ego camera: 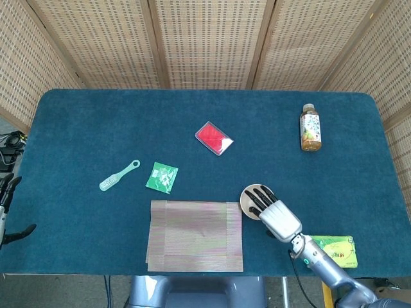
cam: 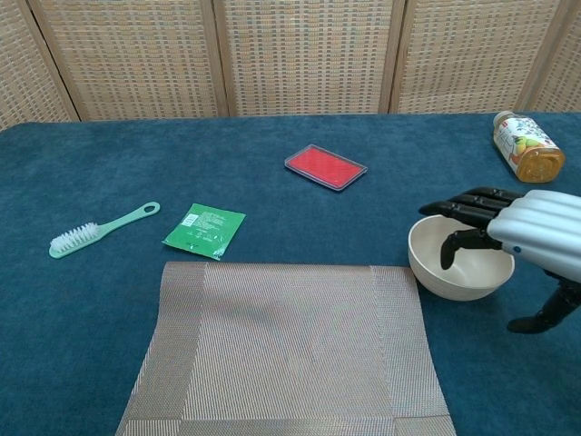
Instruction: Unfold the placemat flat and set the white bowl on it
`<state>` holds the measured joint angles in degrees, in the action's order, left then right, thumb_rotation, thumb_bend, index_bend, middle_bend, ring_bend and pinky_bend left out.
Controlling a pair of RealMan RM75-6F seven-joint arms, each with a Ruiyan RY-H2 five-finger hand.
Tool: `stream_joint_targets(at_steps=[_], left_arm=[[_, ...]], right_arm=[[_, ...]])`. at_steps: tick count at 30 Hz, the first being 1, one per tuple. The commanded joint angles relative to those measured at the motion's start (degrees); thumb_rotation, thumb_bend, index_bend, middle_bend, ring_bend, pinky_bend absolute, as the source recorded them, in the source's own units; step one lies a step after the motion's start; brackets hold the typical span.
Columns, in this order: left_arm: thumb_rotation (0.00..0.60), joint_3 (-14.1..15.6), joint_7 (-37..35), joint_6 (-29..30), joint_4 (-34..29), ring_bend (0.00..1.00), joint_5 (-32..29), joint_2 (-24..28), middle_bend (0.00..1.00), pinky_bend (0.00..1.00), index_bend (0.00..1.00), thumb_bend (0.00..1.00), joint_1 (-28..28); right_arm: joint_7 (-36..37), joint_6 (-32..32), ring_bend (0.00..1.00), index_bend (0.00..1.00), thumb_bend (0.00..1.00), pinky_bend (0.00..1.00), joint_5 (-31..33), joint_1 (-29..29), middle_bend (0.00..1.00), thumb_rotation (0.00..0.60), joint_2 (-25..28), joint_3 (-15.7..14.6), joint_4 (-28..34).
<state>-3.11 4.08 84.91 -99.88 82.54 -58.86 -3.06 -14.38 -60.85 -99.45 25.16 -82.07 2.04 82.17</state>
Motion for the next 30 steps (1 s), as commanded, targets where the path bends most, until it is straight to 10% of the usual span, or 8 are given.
stream_joint_targets(at_steps=[1, 13, 30], left_arm=[[0.6, -0.06, -0.1, 0.02, 0.0, 0.0, -0.08, 0.01, 0.0, 0.0, 0.0, 0.0, -0.03], [0.6, -0.11, -0.15, -0.55, 0.13, 0.0, -0.65, -0.14, 0.0, 0.0, 0.0, 0.0, -0.37], [0.6, 0.14, 0.56, -0.48, -0.19, 0.0, -0.52, -0.27, 0.0, 0.0, 0.0, 0.0, -0.47]], right_arm=[[-0.24, 0.81, 0.0, 0.36, 0.3, 0.0, 1.17, 0.81, 0.0, 0.6, -1.37, 0.05, -1.46], [4.5, -1.86, 0.0, 0.57, 0.59, 0.0, 2.46, 1.81, 0.0, 0.6, -4.31, -0.53, -7.6], [18.18, -9.36, 0.0, 0.7, 0.59, 0.0, 7.44, 2.2, 0.0, 0.6, -3.25, 4.3, -17.44]])
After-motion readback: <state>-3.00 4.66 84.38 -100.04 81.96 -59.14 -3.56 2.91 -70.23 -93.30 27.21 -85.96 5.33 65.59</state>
